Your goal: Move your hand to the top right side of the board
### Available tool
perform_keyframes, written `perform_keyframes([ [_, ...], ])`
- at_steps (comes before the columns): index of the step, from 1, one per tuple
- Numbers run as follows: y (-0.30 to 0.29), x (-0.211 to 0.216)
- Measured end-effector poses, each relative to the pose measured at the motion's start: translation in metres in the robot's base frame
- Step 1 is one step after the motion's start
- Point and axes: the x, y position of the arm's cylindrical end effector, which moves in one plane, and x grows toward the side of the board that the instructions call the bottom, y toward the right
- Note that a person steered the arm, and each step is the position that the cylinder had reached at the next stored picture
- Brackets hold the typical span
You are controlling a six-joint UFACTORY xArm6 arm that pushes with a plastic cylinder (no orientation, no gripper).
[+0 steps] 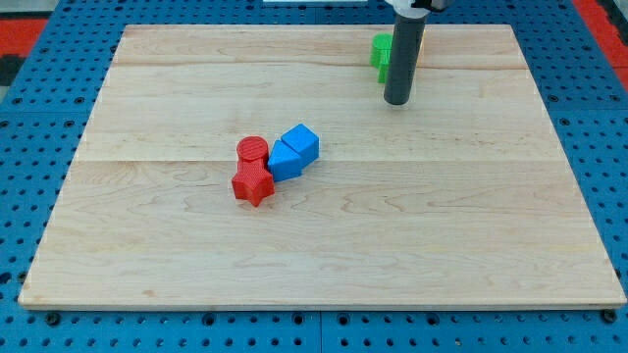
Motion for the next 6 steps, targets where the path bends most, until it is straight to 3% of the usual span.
perform_keyframes([
  [6, -0.02, 0.0],
])
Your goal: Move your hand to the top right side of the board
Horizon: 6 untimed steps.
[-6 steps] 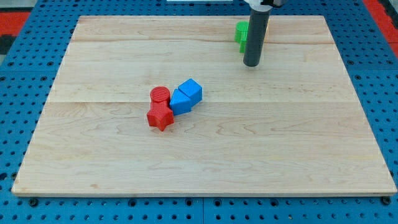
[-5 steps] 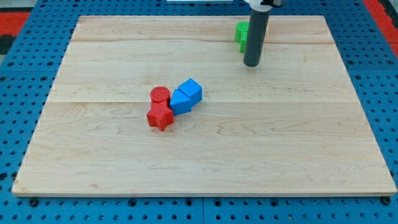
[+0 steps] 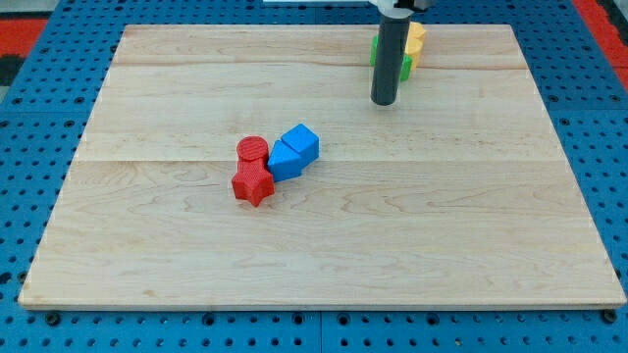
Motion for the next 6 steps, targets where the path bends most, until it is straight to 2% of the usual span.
perform_keyframes([
  [2, -0.007, 0.0],
  [3, 0.048, -0.014],
  [4, 0.138, -0.047],
  [6, 0.151, -0.107],
])
